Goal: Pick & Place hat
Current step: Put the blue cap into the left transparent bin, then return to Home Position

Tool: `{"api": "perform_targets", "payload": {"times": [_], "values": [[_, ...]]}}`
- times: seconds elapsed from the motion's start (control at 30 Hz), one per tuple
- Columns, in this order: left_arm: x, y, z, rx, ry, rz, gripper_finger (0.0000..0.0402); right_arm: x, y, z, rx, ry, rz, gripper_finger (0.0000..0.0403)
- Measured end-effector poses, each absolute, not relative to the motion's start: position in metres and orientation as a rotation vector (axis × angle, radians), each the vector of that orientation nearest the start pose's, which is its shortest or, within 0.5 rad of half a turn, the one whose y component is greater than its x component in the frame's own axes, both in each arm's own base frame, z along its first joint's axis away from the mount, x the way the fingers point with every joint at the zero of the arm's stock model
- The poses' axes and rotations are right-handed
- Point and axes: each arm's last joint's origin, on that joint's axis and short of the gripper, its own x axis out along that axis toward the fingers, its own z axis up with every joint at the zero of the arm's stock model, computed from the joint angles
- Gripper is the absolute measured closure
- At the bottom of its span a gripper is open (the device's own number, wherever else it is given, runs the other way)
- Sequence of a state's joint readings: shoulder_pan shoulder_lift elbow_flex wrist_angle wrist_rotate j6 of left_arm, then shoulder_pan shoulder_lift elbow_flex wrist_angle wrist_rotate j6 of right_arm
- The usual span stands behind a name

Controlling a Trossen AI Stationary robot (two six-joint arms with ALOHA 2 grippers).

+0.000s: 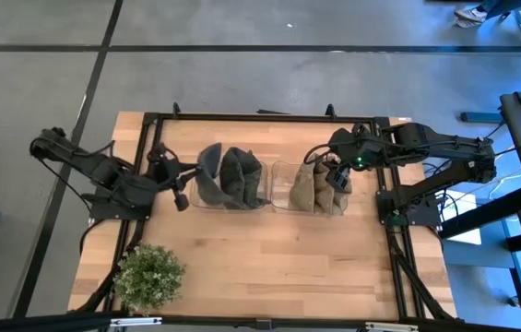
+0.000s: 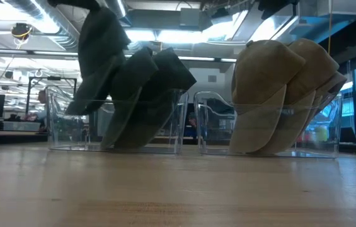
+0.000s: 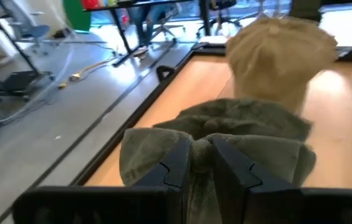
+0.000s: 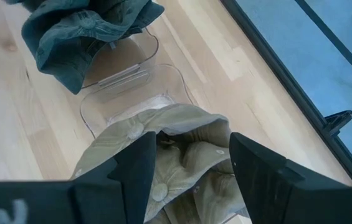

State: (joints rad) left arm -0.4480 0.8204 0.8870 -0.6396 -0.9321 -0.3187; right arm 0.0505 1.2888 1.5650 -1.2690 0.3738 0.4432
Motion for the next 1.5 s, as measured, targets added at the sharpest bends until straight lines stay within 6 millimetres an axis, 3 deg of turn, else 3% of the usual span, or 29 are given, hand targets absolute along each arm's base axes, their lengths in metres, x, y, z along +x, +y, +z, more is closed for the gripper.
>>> {"api": "perform_targets", "payload": {"times": [0.2, 0.37, 0.63, 0.9, 1.23, 1.4, 1.5], "values": [[0.151, -0.045, 0.311, 0.081, 0.330, 0.617, 0.0358, 0.218, 0.000, 0.403, 0.197, 0.879, -0.502, 0.0197], [0.155, -0.050, 0.300, 0.053, 0.373, 0.461, 0.0357, 0.220, 0.001, 0.404, 0.201, 0.855, -0.497, 0.0197], [0.158, -0.054, 0.286, 0.076, 0.425, 0.359, 0.0357, 0.221, 0.001, 0.405, 0.205, 0.842, -0.494, 0.0197], [0.166, -0.046, 0.281, 0.148, 0.435, 0.510, 0.0334, 0.221, 0.001, 0.405, 0.207, 0.842, -0.496, 0.0197], [0.190, -0.040, 0.260, 0.112, 0.586, 0.438, 0.0315, 0.221, 0.001, 0.405, 0.207, 0.842, -0.496, 0.0197], [0.191, -0.041, 0.261, 0.113, 0.582, 0.434, 0.0301, 0.221, 0.001, 0.405, 0.207, 0.843, -0.495, 0.0197], [0.188, -0.042, 0.274, 0.099, 0.534, 0.437, 0.0280, 0.221, 0.001, 0.405, 0.208, 0.845, -0.490, 0.0197]]}}
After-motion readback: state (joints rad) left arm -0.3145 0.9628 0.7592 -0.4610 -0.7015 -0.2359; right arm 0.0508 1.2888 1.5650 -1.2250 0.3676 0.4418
